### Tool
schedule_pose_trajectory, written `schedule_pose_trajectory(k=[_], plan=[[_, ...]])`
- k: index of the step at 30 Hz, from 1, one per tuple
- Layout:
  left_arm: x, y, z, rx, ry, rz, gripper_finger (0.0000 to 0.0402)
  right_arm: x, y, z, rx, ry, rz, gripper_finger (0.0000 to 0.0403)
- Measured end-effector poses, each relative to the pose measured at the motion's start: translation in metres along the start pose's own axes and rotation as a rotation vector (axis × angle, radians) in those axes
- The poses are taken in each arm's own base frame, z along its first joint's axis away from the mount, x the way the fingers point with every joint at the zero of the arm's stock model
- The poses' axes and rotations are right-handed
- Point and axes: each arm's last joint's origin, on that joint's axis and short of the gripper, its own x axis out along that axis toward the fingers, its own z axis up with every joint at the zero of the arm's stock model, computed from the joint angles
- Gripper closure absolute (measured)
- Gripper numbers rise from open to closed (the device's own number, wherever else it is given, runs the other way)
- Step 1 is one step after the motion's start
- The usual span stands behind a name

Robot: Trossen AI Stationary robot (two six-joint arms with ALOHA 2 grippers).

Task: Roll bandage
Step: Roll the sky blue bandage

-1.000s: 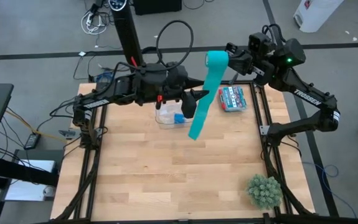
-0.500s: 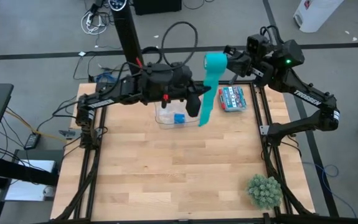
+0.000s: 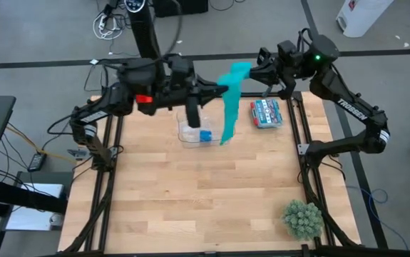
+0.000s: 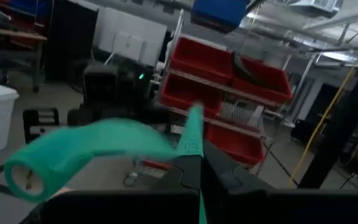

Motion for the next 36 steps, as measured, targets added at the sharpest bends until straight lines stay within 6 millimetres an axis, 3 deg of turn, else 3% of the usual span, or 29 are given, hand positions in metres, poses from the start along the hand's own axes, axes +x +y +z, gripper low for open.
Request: schedule_pose_trajectory(k=[4,13,27,36], plan=[[-0.009,-0.002,0.010,-0.002,-0.044,0.001,0.0400,-0.003,-0.005,-0.004,-0.028,0.039,-0.031,0.0403],[-0.012,-0.001,0.009,0.012,-0.026,0.023,0.0401,-0.004,-0.005,-0.007,-0.030,0.070,0.000,0.0403],[-0.012,0.015,0.013,0.093,-0.064,0.217,0.0401,0.019,0.033,-0.013,-0.074,0.111,0.337,0.0403],[-0.035,0.026,0.028,0.153,-0.048,0.301,0.0401,0.020,0.061,-0.015,-0.062,0.127,0.451,0.0403]])
